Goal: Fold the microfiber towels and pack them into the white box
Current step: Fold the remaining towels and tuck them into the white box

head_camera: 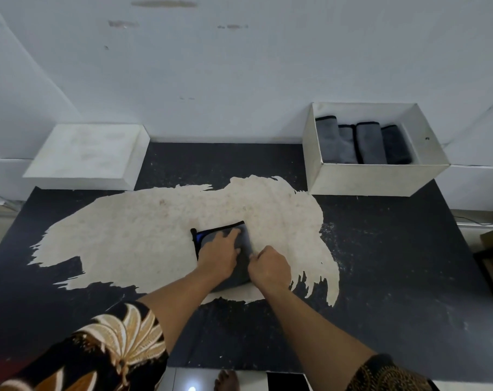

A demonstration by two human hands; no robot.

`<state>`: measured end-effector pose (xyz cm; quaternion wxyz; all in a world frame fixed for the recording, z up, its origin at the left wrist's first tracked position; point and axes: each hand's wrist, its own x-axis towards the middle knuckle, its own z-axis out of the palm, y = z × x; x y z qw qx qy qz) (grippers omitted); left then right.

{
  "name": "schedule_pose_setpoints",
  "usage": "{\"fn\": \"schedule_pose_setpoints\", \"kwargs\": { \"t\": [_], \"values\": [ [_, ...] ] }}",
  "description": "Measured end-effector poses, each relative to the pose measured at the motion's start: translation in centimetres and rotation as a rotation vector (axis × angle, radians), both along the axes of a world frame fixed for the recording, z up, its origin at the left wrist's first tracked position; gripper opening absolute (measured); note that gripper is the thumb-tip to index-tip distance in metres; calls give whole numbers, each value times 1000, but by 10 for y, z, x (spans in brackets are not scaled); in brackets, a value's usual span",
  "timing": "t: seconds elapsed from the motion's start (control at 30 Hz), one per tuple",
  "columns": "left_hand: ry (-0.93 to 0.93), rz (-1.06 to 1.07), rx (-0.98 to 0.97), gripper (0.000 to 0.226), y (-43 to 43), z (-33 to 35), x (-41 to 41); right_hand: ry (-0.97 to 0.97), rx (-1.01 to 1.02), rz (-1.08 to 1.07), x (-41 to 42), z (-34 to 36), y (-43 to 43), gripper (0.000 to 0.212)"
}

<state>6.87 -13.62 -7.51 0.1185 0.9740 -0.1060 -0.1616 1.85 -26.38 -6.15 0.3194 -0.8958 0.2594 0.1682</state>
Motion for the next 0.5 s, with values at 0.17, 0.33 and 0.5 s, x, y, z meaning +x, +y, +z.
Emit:
{"fn": "schedule_pose_setpoints", "kwargs": {
  "t": [0.17, 0.33, 0.5],
  "values": [
    [-60, 6, 74, 52, -13, 0, 4, 68, -72, 157, -1, 1, -6, 26],
    [38, 386, -78, 80, -44, 14, 17, -25, 55, 218, 1, 1, -1, 18],
    [272, 594, -56, 73, -62, 18, 34, -109, 192, 156, -4, 3, 4, 19]
  ]
}}
